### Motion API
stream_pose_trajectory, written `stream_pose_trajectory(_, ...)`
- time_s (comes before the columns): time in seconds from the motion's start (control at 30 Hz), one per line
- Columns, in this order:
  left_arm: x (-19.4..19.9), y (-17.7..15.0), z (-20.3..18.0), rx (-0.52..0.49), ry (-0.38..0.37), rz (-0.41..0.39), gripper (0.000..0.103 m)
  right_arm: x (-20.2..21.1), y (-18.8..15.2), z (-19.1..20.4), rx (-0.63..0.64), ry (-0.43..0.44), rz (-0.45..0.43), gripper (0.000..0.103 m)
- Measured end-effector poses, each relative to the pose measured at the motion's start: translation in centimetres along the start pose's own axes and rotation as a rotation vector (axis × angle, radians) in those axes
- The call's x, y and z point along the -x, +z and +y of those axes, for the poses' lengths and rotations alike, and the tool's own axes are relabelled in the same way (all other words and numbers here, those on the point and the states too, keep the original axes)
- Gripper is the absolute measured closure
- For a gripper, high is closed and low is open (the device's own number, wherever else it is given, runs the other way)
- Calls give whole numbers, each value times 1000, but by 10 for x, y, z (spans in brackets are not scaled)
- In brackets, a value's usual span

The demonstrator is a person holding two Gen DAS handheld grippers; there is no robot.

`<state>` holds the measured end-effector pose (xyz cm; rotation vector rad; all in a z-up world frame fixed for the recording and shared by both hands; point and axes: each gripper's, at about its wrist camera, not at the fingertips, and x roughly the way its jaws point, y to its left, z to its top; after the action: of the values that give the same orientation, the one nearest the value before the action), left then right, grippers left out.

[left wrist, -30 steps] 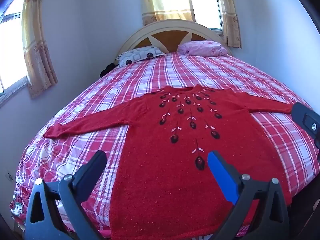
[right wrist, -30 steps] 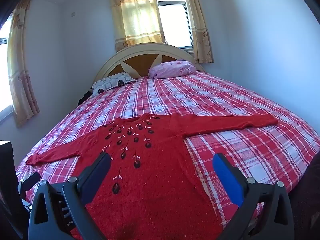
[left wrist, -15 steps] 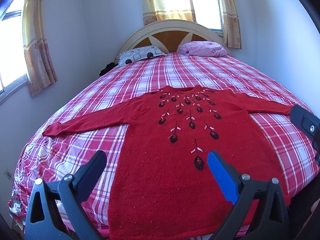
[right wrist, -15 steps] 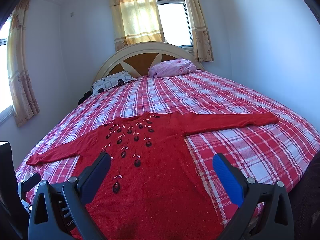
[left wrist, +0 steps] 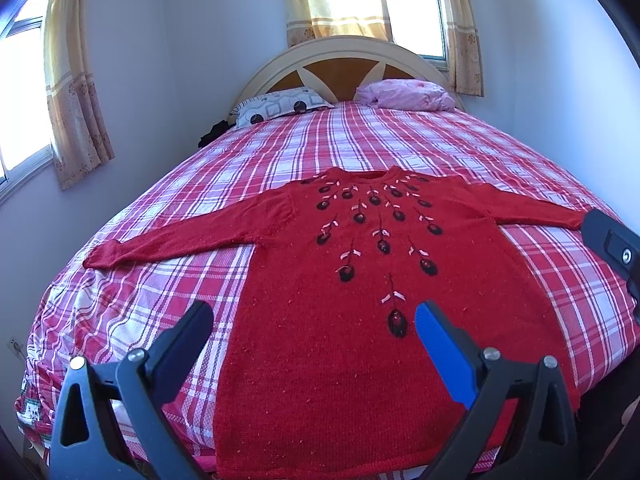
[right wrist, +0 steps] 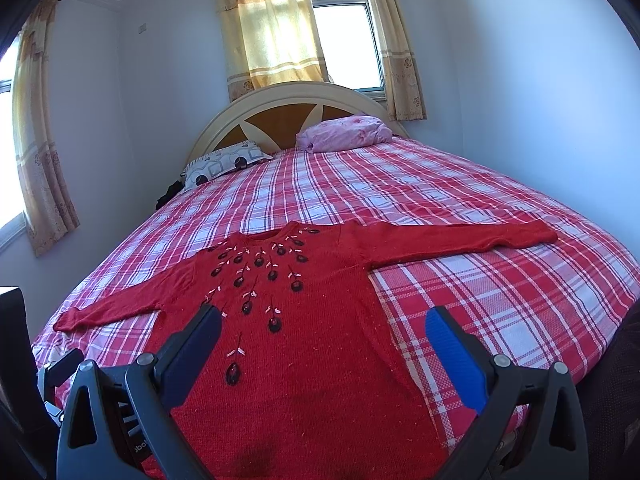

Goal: Fold small clothes

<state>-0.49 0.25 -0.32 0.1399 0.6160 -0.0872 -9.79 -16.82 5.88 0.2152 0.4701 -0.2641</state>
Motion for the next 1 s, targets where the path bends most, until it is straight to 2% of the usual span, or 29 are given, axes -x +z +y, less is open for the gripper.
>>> stream_pose_trajectory(1.0, -2, -2, -4, 2, -9, 14, 0, -3, 0, -2, -16, 3, 24, 1)
